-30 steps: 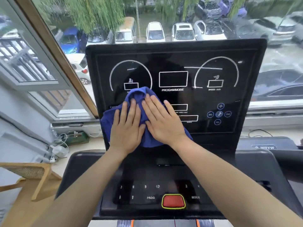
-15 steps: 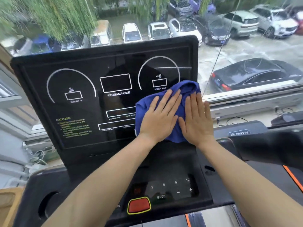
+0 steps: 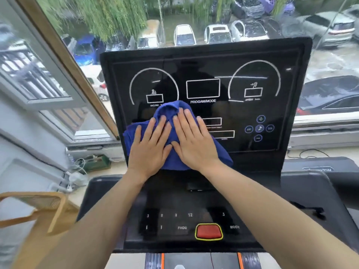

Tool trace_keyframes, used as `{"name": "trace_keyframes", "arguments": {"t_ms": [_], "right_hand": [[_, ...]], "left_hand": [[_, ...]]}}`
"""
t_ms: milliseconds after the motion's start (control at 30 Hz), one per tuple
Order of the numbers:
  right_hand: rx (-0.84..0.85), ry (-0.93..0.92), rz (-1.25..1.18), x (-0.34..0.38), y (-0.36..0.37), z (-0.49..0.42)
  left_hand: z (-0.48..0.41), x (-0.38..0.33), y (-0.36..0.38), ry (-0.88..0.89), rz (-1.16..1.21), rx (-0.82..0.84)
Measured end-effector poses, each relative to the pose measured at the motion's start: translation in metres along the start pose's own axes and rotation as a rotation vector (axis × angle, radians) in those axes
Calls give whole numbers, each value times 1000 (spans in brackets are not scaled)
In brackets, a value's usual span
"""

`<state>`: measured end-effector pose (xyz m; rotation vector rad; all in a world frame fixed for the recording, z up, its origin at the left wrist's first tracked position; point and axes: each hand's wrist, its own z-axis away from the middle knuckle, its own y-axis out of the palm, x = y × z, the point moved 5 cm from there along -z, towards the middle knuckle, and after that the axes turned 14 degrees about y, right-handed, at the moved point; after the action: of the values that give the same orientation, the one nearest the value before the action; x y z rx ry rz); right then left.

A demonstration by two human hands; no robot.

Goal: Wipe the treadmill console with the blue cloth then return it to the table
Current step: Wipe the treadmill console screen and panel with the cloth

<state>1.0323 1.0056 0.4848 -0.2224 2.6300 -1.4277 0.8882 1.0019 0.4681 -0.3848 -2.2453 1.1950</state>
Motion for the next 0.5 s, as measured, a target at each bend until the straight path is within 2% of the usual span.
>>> {"name": "trace_keyframes", "arguments": {"t_ms": [133,233,300,400,500], "right_hand": [[0,-101,21,70,1,-18],[12,-95,25,98,3,-16],[45,-94,16,105,8,-3],[115,-127,3,100,18,30],[179,-175,7,78,27,68]], "left_hand": [[48,47,2,-121,10,46],[71,58,1,-195,2,103],[82,53,-2,-223,15,92],[96,36,-5,-254,76,-50],[102,21,-6,-427,203,-50]]}}
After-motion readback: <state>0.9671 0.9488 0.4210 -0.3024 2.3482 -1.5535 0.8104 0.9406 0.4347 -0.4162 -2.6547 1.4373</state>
